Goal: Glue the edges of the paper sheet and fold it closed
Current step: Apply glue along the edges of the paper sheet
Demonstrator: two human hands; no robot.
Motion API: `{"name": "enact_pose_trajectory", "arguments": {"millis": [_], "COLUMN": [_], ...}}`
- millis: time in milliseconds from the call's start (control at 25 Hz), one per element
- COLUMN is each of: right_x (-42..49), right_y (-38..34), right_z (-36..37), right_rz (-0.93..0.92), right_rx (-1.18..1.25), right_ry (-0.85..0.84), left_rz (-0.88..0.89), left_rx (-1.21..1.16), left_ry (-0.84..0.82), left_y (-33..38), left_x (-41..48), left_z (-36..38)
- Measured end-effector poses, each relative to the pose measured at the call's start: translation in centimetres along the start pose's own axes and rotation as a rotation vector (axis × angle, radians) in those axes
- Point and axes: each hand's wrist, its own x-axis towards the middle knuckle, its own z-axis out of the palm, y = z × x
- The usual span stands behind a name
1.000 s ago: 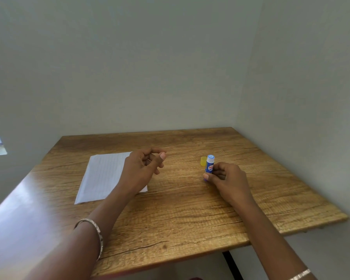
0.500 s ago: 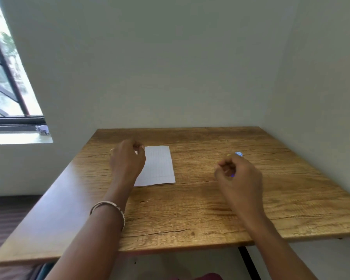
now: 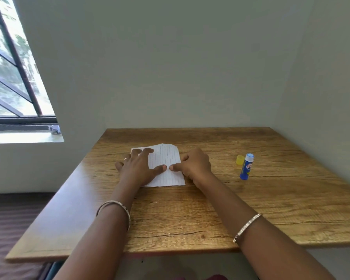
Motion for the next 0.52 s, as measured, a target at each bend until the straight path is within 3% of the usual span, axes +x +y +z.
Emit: {"name": "enact_pose_trajectory", "arguments": {"millis": [320,520], "right_x": [0.5,1.1], "right_y": [-0.7,-0.9], "right_z": [0.6,-0.3], "right_rz": [-0.025,0.047], "right_rx": [-0.172,-0.104], "right_ry": [-0.027,-0.056], "left_rz": [0.017,-0.021], "left_rx": [0.075,0.007], "left_ry": [-0.065,-0.027], "left_y": [-0.2,-0.2], "left_x": [0.1,0.3], "left_z": [0.3,0.1]}}
